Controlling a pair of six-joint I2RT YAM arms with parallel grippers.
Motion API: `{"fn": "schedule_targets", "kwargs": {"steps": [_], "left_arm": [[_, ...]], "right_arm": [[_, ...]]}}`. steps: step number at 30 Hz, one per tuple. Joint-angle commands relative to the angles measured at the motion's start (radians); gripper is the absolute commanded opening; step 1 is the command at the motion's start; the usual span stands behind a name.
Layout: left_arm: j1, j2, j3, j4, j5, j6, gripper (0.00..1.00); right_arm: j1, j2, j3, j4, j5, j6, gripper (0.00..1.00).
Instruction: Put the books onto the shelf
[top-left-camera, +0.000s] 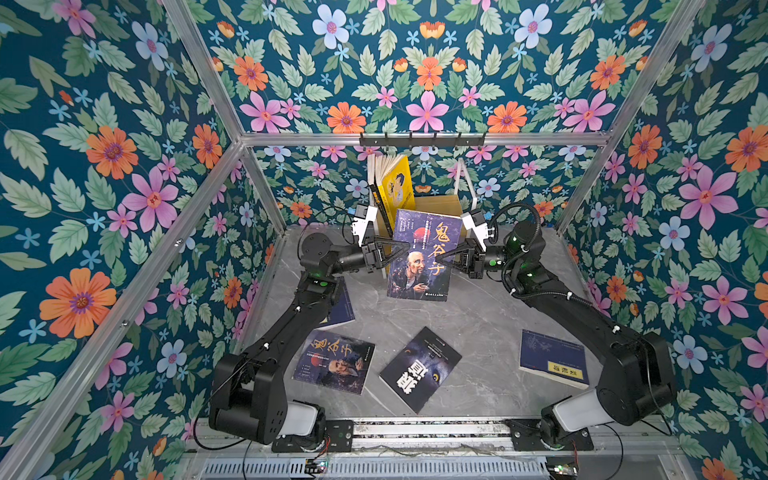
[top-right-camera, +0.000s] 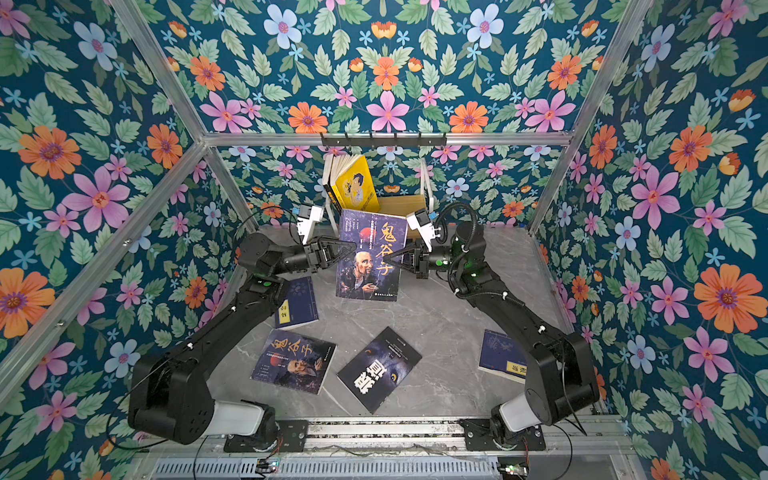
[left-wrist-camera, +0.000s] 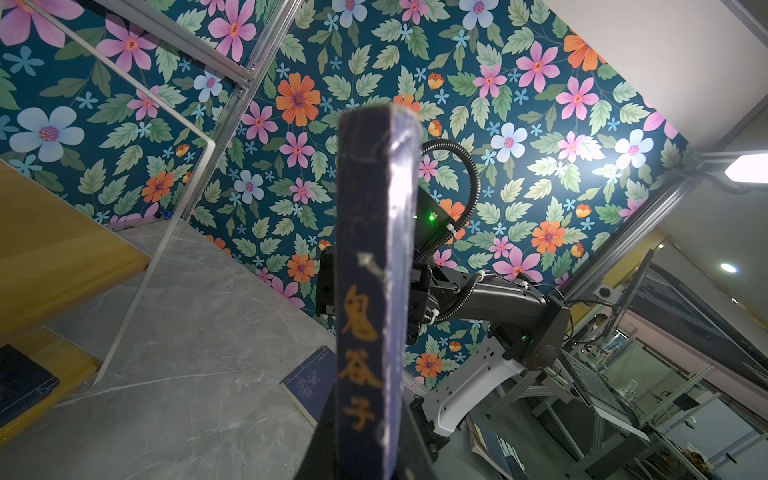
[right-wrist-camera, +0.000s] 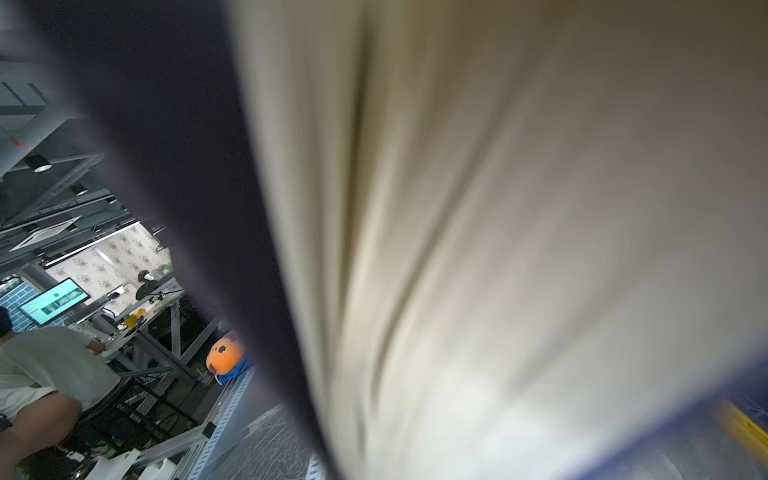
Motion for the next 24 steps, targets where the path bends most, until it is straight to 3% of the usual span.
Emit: {"fn": "schedule_targets", "kwargs": {"steps": [1, 2, 5, 7, 11, 13, 17, 21, 24], "left_arm": [[-0.002, -0.004, 0.005, 0.029, -0.004, 0.021, 0.19], [0.002, -0.009, 0.011, -0.004, 0.000, 0.044, 0.35], [0.043, -0.021, 0.040, -0.119, 0.007, 0.116, 0.67], [0.087, -0.028, 0.085, -0.275, 0.009, 0.204, 0.99], [0.127, -0.023, 0.320, -0.979, -0.077, 0.732, 1.00], [0.128, -0.023, 0.407, -1.184, -0.119, 0.942, 1.00], [0.127, -0.011, 0.522, -1.437, -0.188, 1.167, 1.00], [0.121, -0.009, 0.573, -1.597, -0.135, 1.424, 1.00], [0.092, 0.008, 0.613, -1.680, -0.156, 1.543, 1.00]], "right_arm": [[0.006, -0.025, 0.007, -0.058, -0.069, -0.088, 0.00], [0.006, -0.038, 0.007, -0.107, -0.069, -0.127, 0.00], [0.006, -0.084, 0.003, -0.271, -0.063, -0.252, 0.00], [0.006, -0.116, 0.004, -0.399, -0.043, -0.351, 0.00], [0.006, -0.141, 0.080, -0.795, -0.005, -0.637, 0.00], [0.006, -0.139, 0.120, -0.950, 0.019, -0.749, 0.00], [0.006, -0.112, 0.204, -1.194, 0.055, -0.932, 0.00], [0.010, -0.073, 0.255, -1.297, 0.122, -1.023, 0.00], [0.034, -0.029, 0.309, -1.384, 0.150, -1.091, 0.00]]}}
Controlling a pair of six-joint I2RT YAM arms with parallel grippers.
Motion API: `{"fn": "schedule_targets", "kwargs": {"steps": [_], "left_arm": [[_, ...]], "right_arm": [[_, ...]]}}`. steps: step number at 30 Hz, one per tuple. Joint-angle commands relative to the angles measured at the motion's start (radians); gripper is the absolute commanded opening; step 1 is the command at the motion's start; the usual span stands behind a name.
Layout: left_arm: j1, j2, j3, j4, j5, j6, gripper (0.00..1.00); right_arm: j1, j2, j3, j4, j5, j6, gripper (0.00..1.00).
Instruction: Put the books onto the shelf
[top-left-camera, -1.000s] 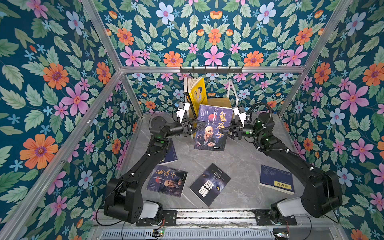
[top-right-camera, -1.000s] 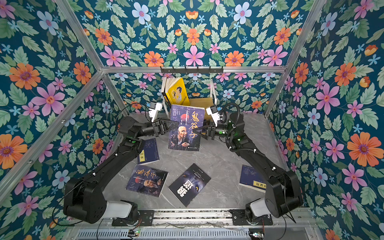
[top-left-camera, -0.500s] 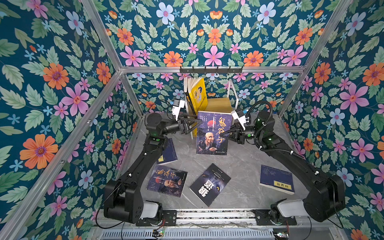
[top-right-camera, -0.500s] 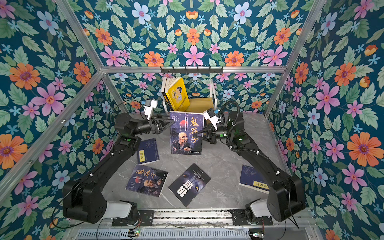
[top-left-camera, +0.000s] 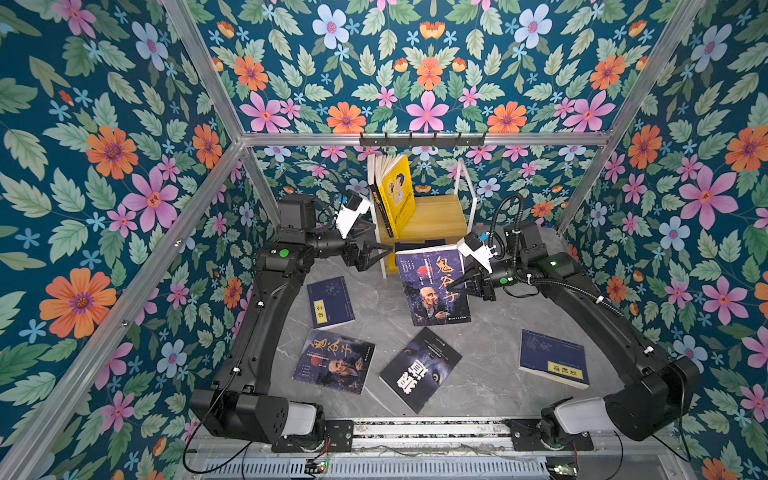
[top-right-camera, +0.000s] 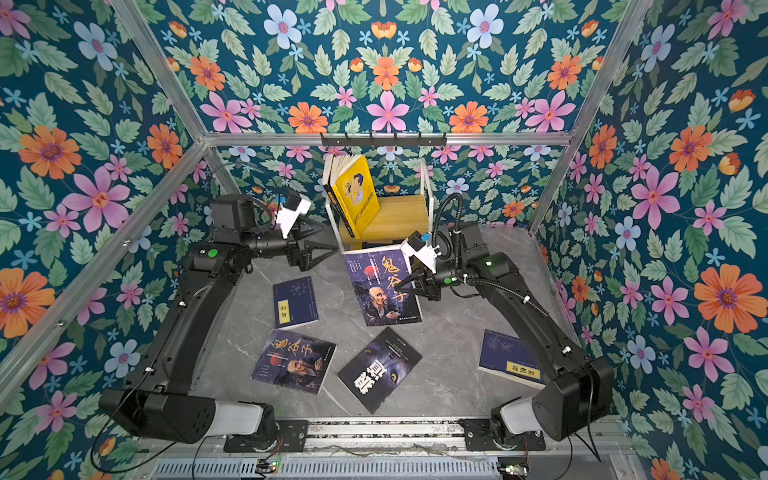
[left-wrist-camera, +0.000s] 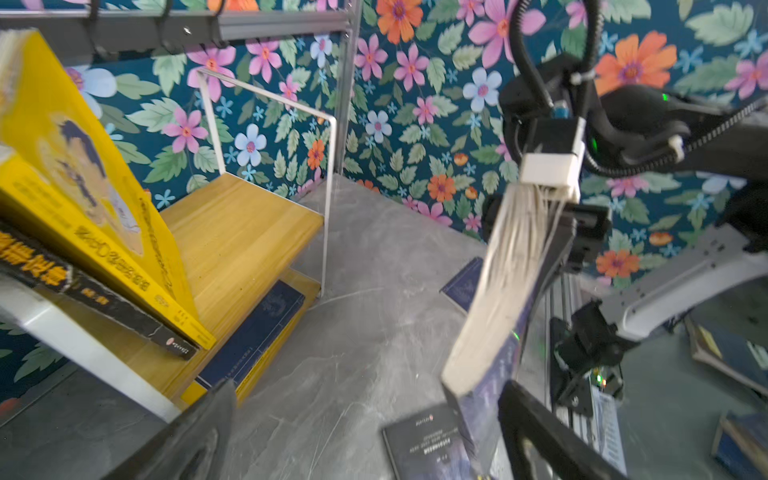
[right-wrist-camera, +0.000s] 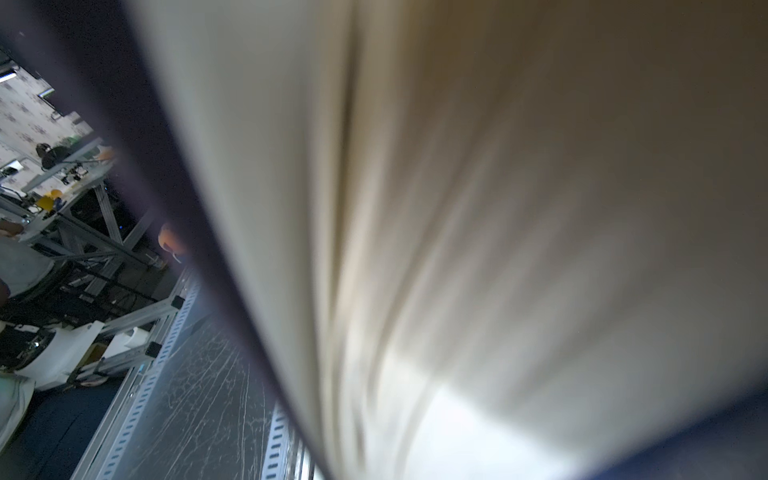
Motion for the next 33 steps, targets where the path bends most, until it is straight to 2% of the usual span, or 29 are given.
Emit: {"fn": "schedule_targets", "kwargs": {"steps": [1, 3, 5, 8, 12, 13, 16, 19, 22, 23, 27, 29, 33], "left_arm": [[-0.036, 0.016, 0.043, -0.230, -0.017, 0.284, 1.00], [-0.084, 0.031, 0.066, -0.300, -0.065, 0.376, 1.00], [-0.132, 0.040, 0.061, -0.321, -0.115, 0.414, 1.00], [-0.207, 0.051, 0.041, -0.321, -0.183, 0.418, 1.00], [-0.277, 0.054, 0.015, -0.311, -0.201, 0.406, 1.00], [-0.281, 0.054, 0.011, -0.301, -0.201, 0.392, 0.97], [-0.283, 0.048, -0.003, -0.264, -0.194, 0.324, 0.76], [-0.283, 0.036, -0.031, -0.219, -0.148, 0.254, 0.47], [-0.281, 0.023, -0.058, -0.194, -0.129, 0.207, 0.11], [-0.280, 0.017, -0.066, -0.172, -0.133, 0.197, 0.00], [-0.250, -0.020, -0.114, -0.112, -0.129, 0.118, 0.00], [-0.225, -0.039, -0.151, -0.064, -0.123, 0.050, 0.00], [-0.161, -0.091, -0.256, 0.037, -0.128, -0.158, 0.00]], "right_arm": [[0.025, 0.037, 0.051, -0.150, 0.023, -0.159, 0.00], [0.053, 0.074, 0.095, -0.203, 0.049, -0.192, 0.00], [0.083, 0.109, 0.134, -0.248, 0.070, -0.216, 0.00], [0.113, 0.152, 0.184, -0.304, 0.092, -0.253, 0.00], [0.128, 0.164, 0.192, -0.285, 0.095, -0.251, 0.00], [0.129, 0.162, 0.194, -0.282, 0.097, -0.251, 0.00], [0.129, 0.155, 0.199, -0.272, 0.115, -0.239, 0.00], [0.129, 0.137, 0.186, -0.243, 0.132, -0.232, 0.00], [0.129, 0.117, 0.164, -0.194, 0.140, -0.200, 0.02], [0.130, 0.109, 0.154, -0.177, 0.158, -0.187, 0.17], [0.132, 0.032, 0.039, -0.008, 0.291, -0.089, 0.68], [0.137, -0.027, -0.039, 0.088, 0.363, -0.051, 0.77], [0.160, -0.155, -0.200, 0.286, 0.611, -0.001, 0.78]]}}
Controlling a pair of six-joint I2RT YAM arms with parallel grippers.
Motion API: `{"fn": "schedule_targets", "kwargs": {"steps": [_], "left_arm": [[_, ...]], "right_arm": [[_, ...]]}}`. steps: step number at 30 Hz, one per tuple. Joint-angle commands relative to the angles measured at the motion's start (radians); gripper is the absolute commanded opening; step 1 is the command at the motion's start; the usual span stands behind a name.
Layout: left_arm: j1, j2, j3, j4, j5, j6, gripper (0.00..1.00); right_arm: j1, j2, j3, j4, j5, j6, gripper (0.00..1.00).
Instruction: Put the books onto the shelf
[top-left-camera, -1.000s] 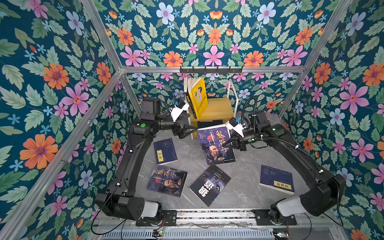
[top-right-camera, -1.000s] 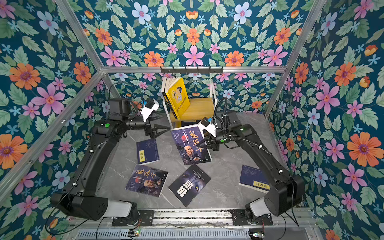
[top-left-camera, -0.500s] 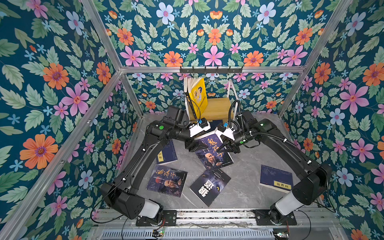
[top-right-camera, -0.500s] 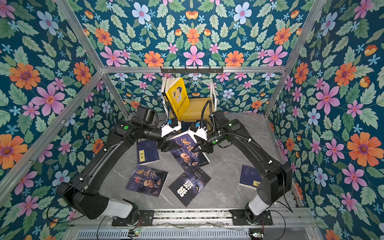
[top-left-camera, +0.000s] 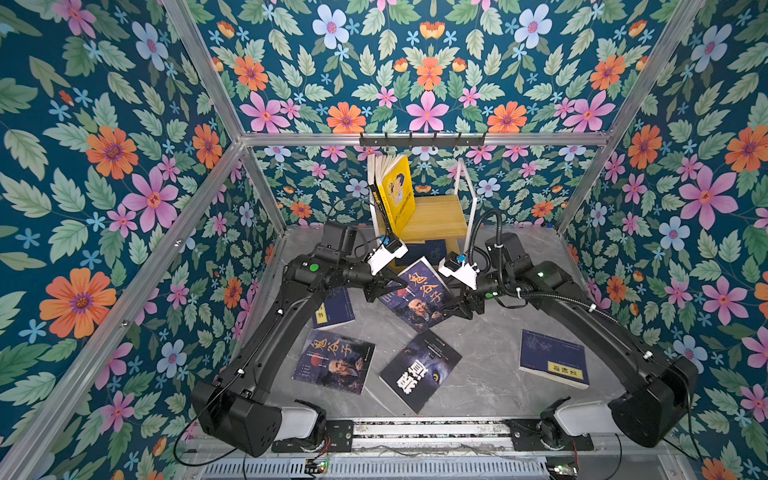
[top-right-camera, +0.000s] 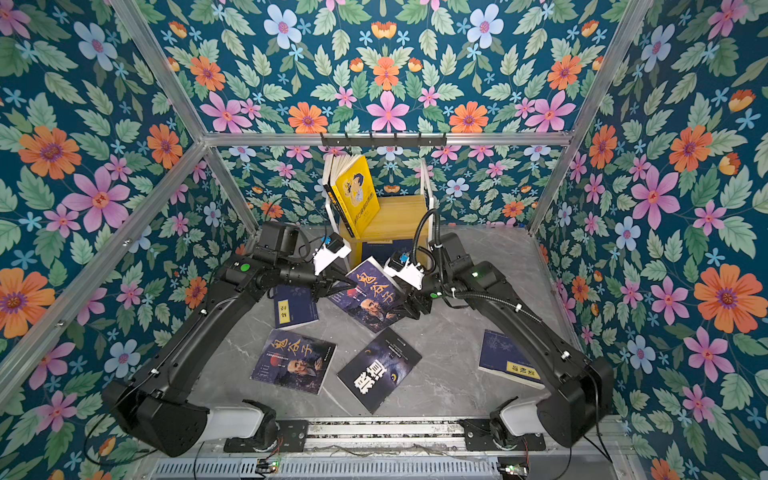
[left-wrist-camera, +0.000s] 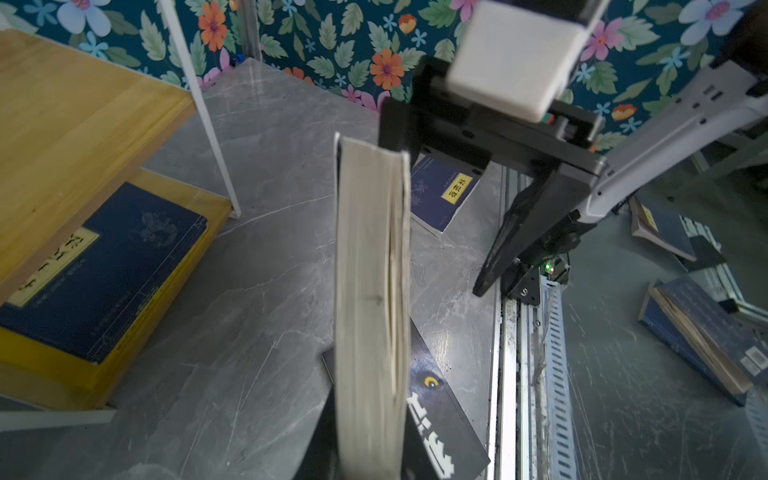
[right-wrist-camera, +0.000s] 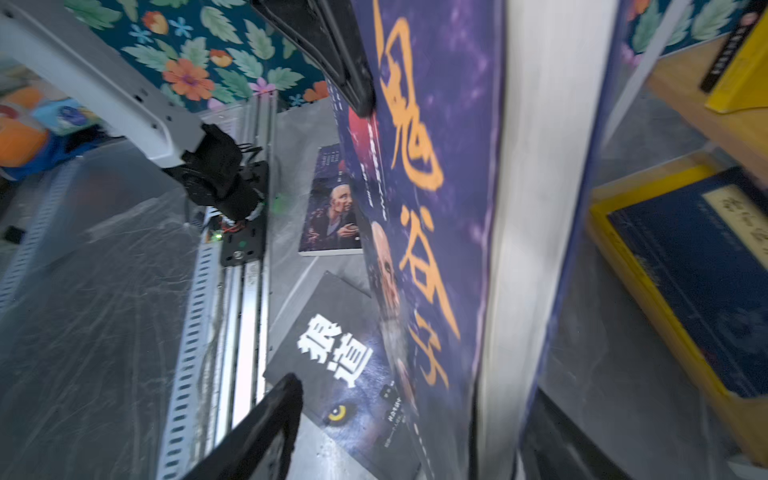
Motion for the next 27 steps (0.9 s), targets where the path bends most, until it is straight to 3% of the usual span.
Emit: {"fn": "schedule_targets", "kwargs": {"steps": [1, 6, 12, 18, 27], "left_arm": [[0.044, -0.039, -0.065, 0.159, -0.004, -0.228, 0.00], [0.116, -0.101, -0.202, 0.291, -0.029, -0.469, 0.00], [0.188, -0.131, -0.348, 0.529, -0.026, -0.828, 0.00], [0.212, -0.132, -0.444, 0.697, -0.015, -1.075, 0.00], [0.220, -0.130, -0.499, 0.802, 0.030, -1.177, 0.00]], "right_arm": [[0.013, -0.081, -0.086, 0.221, 0.239, 0.078, 0.78], [0.185, -0.150, -0.187, 0.374, 0.627, 0.074, 0.80], [0.439, -0.038, -0.179, 0.561, 1.025, 0.040, 0.81], [0.558, 0.127, -0.120, 0.622, 1.143, 0.017, 0.84], [0.597, 0.293, -0.084, 0.652, 1.245, 0.028, 0.87]]}}
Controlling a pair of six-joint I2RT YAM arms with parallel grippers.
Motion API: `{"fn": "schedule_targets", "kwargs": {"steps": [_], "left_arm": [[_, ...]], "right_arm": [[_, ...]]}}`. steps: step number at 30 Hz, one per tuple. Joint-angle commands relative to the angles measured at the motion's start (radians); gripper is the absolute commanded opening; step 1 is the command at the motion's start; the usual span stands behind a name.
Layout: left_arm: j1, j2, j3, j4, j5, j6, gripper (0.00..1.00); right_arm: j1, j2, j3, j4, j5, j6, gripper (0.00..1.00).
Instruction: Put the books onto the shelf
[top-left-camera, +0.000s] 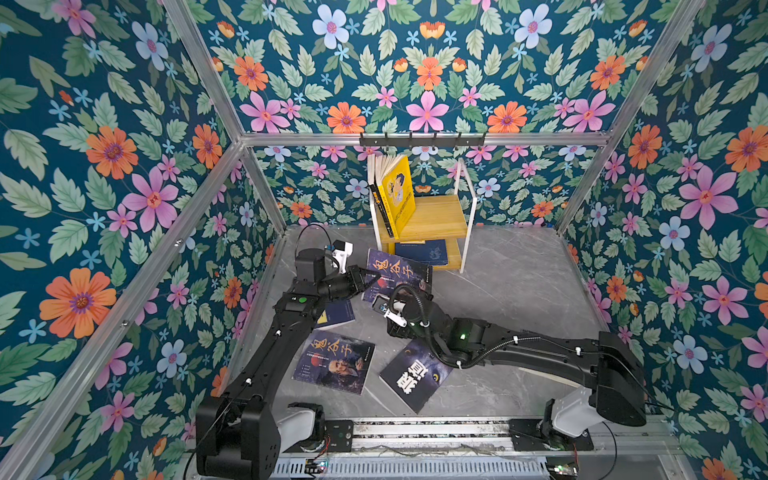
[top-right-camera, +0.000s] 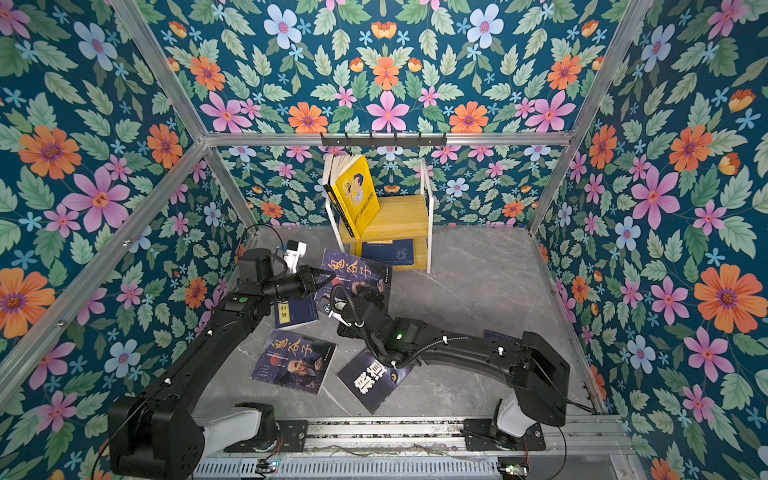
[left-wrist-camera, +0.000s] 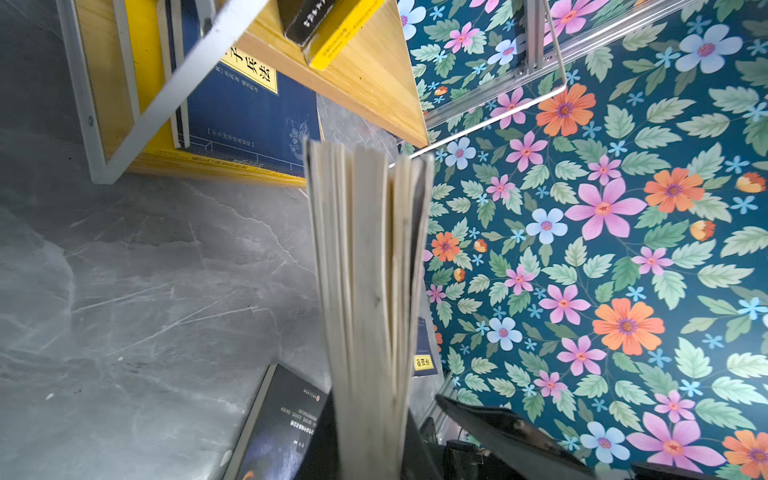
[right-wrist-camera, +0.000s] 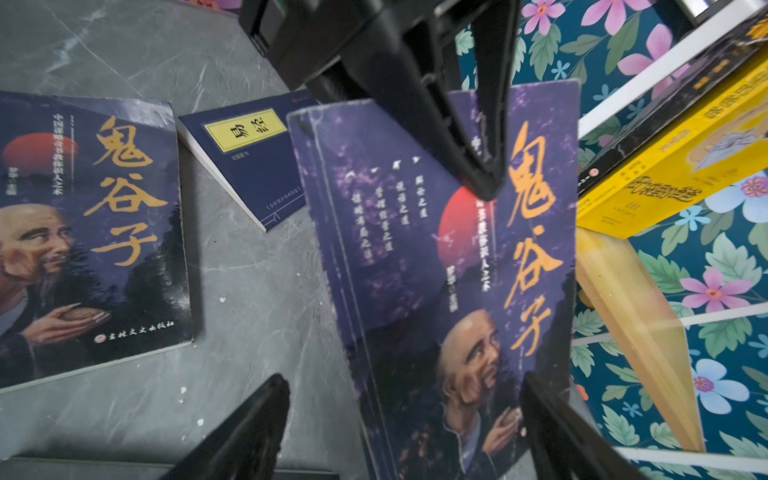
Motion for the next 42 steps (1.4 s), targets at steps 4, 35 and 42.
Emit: {"fn": "schedule_targets", "kwargs": {"steps": [4, 35, 42], "left_arm": [[0.003, -0.004, -0.005, 0.131, 0.056, -0.074, 0.00], [0.107, -0.059, 0.102, -0.191, -0.248, 0.576, 0.77], [0.105, -0.064, 0.118, -0.241, -0.371, 0.699, 0.95]], "right_arm": [[-0.005, 0.110, 0.037, 0.111, 0.157, -0.018, 0.88], [-0.226, -0.341, -0.151, 0.166, -0.053, 0.380, 0.00], [-0.377, -0.306, -0.109, 0.393, -0.093, 0.467, 0.00]]}}
